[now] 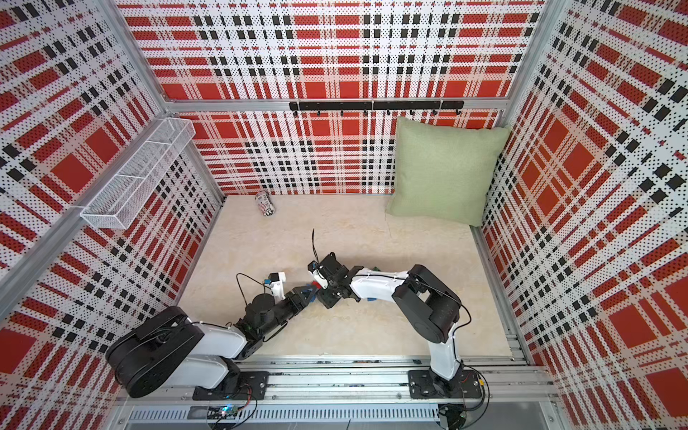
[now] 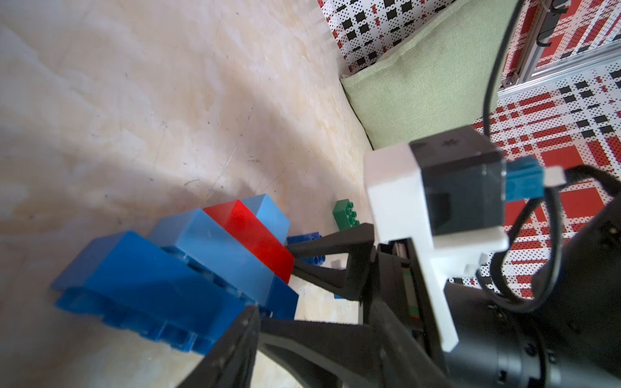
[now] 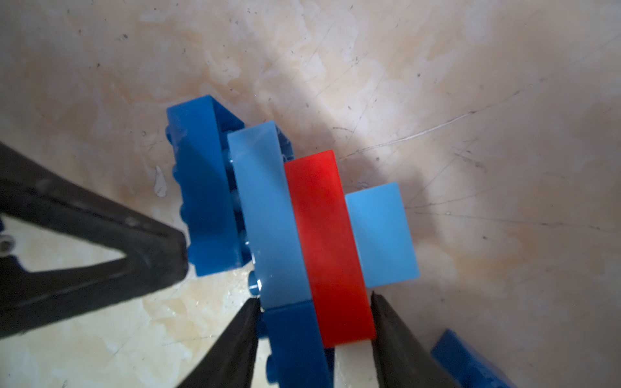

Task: Assemble a heart with lego
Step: Assemble the lego brick with the lego brick.

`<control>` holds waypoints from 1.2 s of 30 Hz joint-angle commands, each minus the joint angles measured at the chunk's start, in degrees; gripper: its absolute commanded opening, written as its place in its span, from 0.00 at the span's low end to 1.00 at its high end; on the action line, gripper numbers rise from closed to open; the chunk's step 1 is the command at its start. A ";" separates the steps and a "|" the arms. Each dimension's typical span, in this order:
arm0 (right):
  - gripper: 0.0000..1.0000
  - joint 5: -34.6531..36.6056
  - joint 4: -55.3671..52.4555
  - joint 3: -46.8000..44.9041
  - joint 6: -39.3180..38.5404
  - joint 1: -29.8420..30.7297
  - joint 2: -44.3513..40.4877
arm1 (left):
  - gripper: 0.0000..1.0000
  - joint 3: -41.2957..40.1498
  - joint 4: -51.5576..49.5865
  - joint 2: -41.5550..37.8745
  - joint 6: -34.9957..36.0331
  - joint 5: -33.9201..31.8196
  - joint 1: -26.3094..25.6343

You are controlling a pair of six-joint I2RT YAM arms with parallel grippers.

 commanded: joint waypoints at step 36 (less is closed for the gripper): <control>0.59 -11.77 7.21 2.29 11.01 -9.29 -1.71 | 0.58 -0.32 -6.45 -2.58 2.98 -1.81 2.01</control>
